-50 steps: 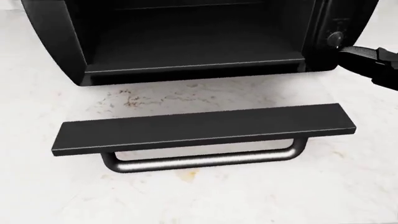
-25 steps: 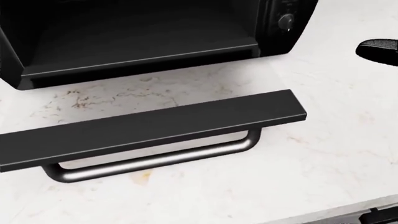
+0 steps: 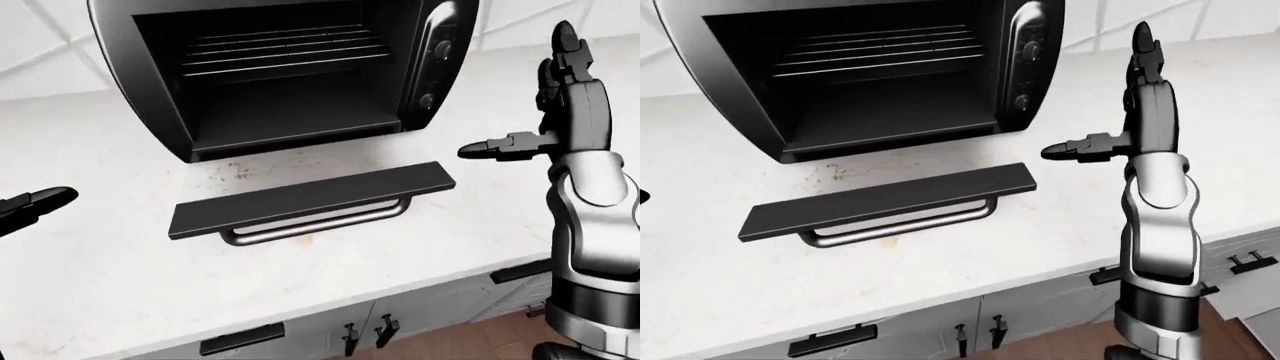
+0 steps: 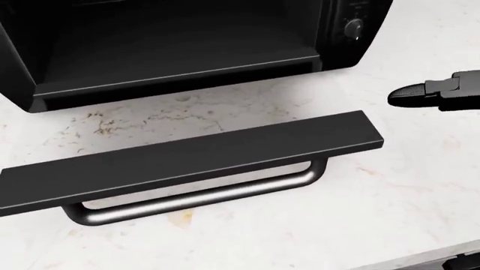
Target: Close the toaster oven door.
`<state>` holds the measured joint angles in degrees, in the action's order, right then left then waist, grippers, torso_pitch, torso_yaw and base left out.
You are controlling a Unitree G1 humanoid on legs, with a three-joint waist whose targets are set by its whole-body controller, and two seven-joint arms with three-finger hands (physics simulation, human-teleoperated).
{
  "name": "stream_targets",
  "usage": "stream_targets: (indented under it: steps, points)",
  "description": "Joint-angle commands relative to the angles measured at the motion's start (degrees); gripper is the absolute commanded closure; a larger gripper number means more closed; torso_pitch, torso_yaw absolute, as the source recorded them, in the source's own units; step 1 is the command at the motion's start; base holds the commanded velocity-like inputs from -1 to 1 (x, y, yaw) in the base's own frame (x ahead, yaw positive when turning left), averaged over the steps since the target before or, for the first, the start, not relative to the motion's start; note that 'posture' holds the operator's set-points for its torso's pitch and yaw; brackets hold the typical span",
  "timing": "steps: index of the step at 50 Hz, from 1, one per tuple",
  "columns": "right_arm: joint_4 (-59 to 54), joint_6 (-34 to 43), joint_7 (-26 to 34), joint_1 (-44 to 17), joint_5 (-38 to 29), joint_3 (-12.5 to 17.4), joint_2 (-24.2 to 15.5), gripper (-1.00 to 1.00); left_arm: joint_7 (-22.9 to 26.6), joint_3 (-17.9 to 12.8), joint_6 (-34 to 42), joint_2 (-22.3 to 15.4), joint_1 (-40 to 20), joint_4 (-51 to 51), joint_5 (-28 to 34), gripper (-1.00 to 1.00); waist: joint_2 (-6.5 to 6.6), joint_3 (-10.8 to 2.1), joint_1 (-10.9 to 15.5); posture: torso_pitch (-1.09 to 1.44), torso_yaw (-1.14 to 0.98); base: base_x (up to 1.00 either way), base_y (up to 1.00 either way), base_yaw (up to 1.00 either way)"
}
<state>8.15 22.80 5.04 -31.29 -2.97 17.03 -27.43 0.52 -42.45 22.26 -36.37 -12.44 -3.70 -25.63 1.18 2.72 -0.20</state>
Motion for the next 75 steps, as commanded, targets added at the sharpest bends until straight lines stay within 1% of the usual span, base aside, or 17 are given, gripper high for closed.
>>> stream_targets:
  steps: [1, 8, 16, 24, 39, 50, 57, 63, 70, 75]
  points:
    - [2.39, -2.15, 0.99, -1.74, -1.55, 0.96, -0.7, -1.0, -0.05, -1.13, -1.88, -1.8, -1.02, -1.45, -0.08, -1.0, 0.25, -1.38, -0.07, 0.0, 0.0, 0.0, 0.0, 0.0]
    - [1.66, -2.73, 1.83, -1.97, -2.46, 0.96, 0.02, -1.0, -0.35, -1.31, -1.48, -2.3, -1.1, -1.53, -0.45, -1.0, 0.55, -1.34, -0.1, 0.0, 0.0, 0.0, 0.0, 0.0]
    - [0.26, -4.58, 3.04, -2.26, -4.43, 0.03, 0.42, -1.0, -0.2, -1.49, -1.56, -2.51, -0.99, -1.33, -0.63, -1.0, 0.67, -1.34, -0.2, 0.0, 0.0, 0.0, 0.0, 0.0]
    - [1.78, -3.05, 4.2, -2.28, -4.18, 0.05, 1.08, -1.0, -0.3, -1.54, -1.28, -2.44, -0.98, -1.58, -0.79, -1.0, 0.71, -1.4, -0.13, 0.0, 0.0, 0.0, 0.0, 0.0]
    - [3.29, -4.62, 7.06, -0.57, -6.05, -0.99, 2.68, -1.0, -0.18, -1.75, -1.29, -2.62, -0.9, -1.51, -0.94, -1.0, 0.77, -1.5, -0.15, 0.0, 0.0, 0.0, 0.0, 0.0]
    - [3.13, -6.3, 6.83, -0.45, -7.5, -1.45, 3.48, -1.0, -0.23, -1.96, -1.23, -2.71, -0.83, -1.54, -1.13, -1.0, 0.88, -1.6, -0.17, 0.0, 0.0, 0.0, 0.0, 0.0]
    - [1.81, -9.84, 6.39, 0.52, -10.03, -2.33, 4.3, -1.0, -0.09, -1.96, -1.5, -2.72, -0.76, -1.15, -1.07, -1.0, 0.92, -1.64, -0.2, 0.0, 0.0, 0.0, 0.0, 0.0]
    - [0.9, -10.92, 6.34, 0.49, -11.18, -2.64, 4.88, -1.0, -0.17, -1.89, -1.45, -2.72, -0.78, -1.27, -1.1, -1.0, 0.97, -1.68, -0.25, 0.0, 0.0, 0.0, 0.0, 0.0]
    - [0.22, -11.61, 6.04, 0.5, -11.87, -3.75, 6.52, -1.0, -0.26, -2.04, -1.19, -2.91, -0.84, -1.34, -1.22, -1.0, 1.07, -1.72, -0.31, 0.0, 0.0, 0.0, 0.0, 0.0]
    - [0.63, -12.43, 5.77, 1.22, -13.24, -6.14, 9.15, -1.0, -0.21, -2.23, -1.11, -2.9, -0.72, -1.43, -1.33, -1.0, 1.18, -1.73, -0.34, 0.0, 0.0, 0.0, 0.0, 0.0]
